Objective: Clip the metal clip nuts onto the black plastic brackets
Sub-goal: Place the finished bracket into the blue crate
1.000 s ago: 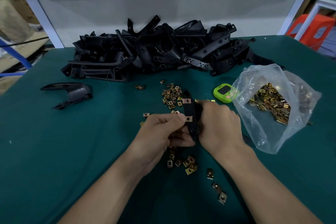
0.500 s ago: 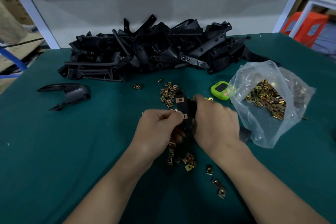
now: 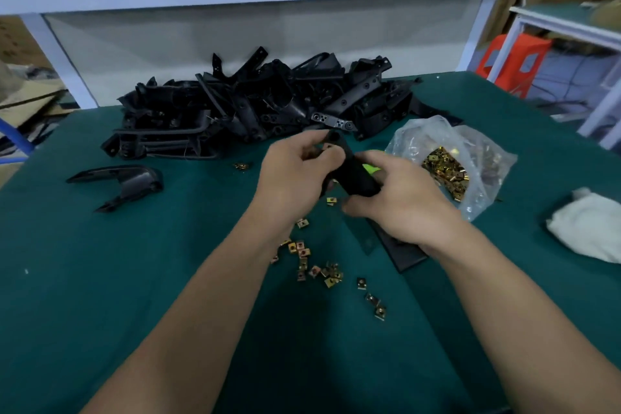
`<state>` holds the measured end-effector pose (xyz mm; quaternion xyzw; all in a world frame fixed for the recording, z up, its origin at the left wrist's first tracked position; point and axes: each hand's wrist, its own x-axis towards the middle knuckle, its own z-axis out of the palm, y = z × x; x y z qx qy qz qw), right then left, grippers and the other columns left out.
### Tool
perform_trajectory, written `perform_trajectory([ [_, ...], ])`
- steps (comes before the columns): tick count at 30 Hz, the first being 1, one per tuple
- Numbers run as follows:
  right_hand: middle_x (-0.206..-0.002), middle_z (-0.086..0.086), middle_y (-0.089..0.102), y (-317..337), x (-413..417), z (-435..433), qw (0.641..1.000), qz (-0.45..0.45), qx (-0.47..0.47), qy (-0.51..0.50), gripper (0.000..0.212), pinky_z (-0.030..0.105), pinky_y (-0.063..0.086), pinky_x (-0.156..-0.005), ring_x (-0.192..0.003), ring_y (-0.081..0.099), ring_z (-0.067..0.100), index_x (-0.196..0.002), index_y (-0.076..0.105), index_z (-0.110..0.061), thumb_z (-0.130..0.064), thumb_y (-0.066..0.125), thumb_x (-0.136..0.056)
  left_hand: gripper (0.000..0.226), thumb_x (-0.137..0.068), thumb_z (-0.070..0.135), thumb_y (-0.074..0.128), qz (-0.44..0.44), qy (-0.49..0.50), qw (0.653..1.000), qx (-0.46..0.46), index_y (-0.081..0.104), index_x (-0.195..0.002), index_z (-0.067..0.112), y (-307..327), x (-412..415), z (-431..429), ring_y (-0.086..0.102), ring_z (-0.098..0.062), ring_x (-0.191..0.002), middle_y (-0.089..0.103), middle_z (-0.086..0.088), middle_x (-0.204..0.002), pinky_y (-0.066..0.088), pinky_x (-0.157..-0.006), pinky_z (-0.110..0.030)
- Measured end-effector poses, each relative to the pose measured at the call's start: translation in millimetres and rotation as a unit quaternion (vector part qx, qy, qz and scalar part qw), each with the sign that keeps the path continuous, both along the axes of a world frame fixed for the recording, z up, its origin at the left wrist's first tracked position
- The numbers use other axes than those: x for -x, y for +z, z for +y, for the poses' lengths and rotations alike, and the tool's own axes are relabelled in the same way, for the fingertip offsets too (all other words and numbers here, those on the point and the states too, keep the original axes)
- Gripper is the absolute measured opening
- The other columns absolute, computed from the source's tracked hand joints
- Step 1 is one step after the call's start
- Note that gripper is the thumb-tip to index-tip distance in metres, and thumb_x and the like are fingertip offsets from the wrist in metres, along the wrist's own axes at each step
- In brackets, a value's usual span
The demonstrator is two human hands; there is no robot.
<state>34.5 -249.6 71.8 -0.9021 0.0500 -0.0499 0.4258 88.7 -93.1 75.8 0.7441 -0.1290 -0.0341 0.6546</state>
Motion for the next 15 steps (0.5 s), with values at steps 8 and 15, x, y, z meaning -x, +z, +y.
perform_trajectory([
  [8, -0.099, 0.013, 0.076, 19, 144, -70, 0.965, -0.038, -0.240, -0.103, 0.063, 0.043, 0.060, -0.076, -0.078, 0.072, 0.029, -0.119, 0.070, -0.050, -0.017, 0.079, -0.066, 0.015, -0.094, 0.006, 0.069, 0.024, -0.236, 0.971, 0.009, 0.080, -0.093, 0.016, 34, 65, -86, 0.061, -0.017, -0.057, 0.074, -0.016, -0.076, 0.048, -0.056, -0.027],
  [15, -0.075, 0.016, 0.059, -18, 278, -130, 0.900, -0.004, -0.283, -0.330, 0.012, 0.037, 0.041, -0.067, -0.068, 0.052, 0.025, -0.095, 0.075, -0.011, -0.004, 0.074, -0.085, 0.018, -0.079, 0.020, 0.071, 0.003, -0.376, 0.924, -0.065, 0.078, -0.087, 0.035, 5, 167, -201, 0.057, -0.015, -0.050, 0.070, -0.001, -0.064, 0.045, -0.053, -0.025],
])
